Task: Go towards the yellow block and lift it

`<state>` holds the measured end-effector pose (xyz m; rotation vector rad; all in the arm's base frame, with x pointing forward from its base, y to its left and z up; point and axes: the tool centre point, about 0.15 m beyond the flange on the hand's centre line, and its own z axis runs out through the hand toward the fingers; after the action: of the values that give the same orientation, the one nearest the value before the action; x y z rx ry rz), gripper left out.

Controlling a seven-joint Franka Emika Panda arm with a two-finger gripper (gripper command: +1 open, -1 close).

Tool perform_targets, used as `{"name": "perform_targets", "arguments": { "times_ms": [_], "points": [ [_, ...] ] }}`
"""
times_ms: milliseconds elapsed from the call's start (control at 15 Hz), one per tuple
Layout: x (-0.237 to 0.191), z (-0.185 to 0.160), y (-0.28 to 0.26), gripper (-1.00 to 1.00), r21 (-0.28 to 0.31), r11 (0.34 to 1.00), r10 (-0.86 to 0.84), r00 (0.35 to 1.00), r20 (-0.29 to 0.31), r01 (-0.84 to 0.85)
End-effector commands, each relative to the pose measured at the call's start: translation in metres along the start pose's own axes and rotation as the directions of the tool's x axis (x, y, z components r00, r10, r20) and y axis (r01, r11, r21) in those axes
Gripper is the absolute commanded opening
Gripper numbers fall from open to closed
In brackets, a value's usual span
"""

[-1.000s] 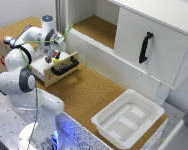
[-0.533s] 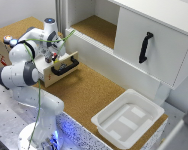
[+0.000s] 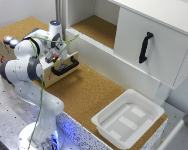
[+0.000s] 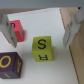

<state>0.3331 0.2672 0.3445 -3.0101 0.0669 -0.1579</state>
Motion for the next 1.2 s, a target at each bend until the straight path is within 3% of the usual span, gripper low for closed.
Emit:
{"name": "perform_targets", "arguments": {
  "times_ms": [0,200,400,467,867,933,1133],
  "points": [
    [-0.001,0.03,-0.01,-1.0,-0.077,0.997,0.0,0.999,0.036,0.003],
    [-0.003,0.019,-0.018,-1.0,-0.166,0.985,-0.042,0.999,0.004,0.043],
    [-0.003,0.009,-0.025,-1.0,-0.175,0.983,-0.057,0.998,-0.011,0.054],
    [-0.002,0.005,-0.027,1.0,-0.187,0.981,-0.063,0.998,-0.021,0.058],
    [0.009,0.013,-0.02,1.0,-0.197,0.98,-0.041,0.999,-0.011,0.037],
    [0.01,0.013,-0.019,-1.0,-0.196,0.98,-0.04,0.999,-0.012,0.037],
    [0.012,-0.009,-0.022,-1.0,-0.187,0.981,-0.057,0.997,-0.055,0.046]
  ]
}}
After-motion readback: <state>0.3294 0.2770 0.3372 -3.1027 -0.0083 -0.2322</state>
